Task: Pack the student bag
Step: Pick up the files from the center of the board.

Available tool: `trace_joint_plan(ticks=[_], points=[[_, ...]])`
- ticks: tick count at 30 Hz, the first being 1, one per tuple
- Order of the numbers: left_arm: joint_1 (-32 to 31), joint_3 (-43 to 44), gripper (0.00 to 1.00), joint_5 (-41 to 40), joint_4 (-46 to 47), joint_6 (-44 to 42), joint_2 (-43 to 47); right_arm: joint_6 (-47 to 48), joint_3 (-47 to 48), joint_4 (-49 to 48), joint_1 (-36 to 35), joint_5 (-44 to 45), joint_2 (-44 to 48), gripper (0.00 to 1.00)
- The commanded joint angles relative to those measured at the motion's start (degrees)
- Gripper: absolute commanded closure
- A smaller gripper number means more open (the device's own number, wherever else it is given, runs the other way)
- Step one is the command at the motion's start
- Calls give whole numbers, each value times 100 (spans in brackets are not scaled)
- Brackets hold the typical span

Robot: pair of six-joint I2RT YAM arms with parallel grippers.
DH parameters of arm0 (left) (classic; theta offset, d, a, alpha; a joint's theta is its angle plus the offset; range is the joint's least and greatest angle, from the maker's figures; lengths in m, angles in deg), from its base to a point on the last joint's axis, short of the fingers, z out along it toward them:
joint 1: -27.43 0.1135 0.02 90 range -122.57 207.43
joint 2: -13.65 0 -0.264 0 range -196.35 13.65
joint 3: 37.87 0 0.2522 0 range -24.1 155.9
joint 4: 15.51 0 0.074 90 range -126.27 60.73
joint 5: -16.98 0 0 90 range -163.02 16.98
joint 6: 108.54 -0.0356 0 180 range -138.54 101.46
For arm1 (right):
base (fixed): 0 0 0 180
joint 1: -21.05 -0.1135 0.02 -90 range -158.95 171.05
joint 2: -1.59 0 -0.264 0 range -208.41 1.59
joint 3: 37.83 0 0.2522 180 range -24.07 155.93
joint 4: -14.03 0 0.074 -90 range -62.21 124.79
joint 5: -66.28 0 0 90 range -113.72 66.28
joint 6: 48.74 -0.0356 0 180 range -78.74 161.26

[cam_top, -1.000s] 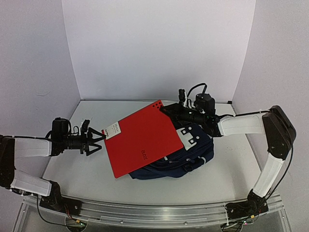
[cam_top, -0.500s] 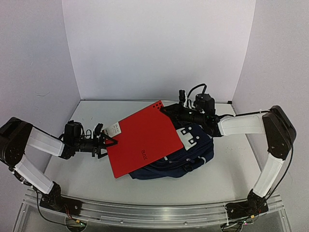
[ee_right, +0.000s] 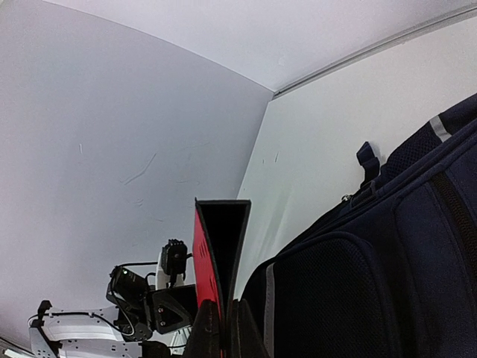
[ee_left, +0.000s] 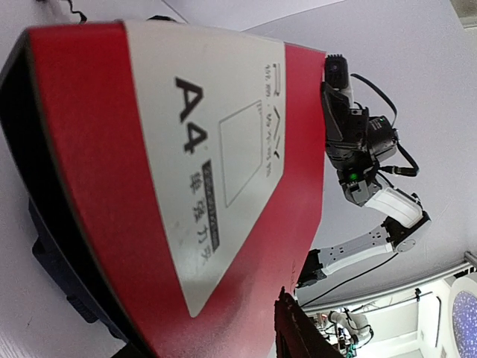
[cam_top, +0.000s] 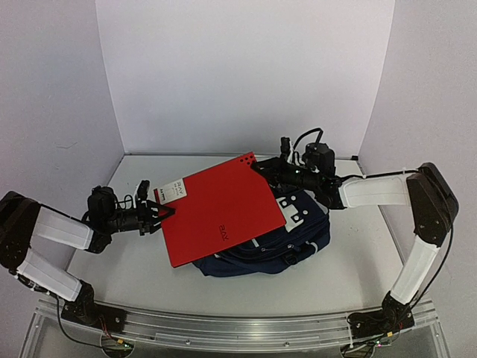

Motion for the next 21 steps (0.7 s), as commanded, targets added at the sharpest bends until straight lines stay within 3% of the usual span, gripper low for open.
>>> trace_joint_plan(ticks=[1,6,13,17,21], points=[[-71,190,63,168,-173,-148,983,75,70,-78,39,386,167,100],[-69,357,75,46,-807,-118,1681,72,108,-36,61,297,106,100],[-70,803,100,58,-1381,128,2025,294,193,209,57,276,114,99],[-17,1403,100,-334,-2626,-254,2308,917,251,868,56,633,404,72],[506,2267,100,-726,-3823,-393,2568,1678,196,1492,48,1071,834,28]])
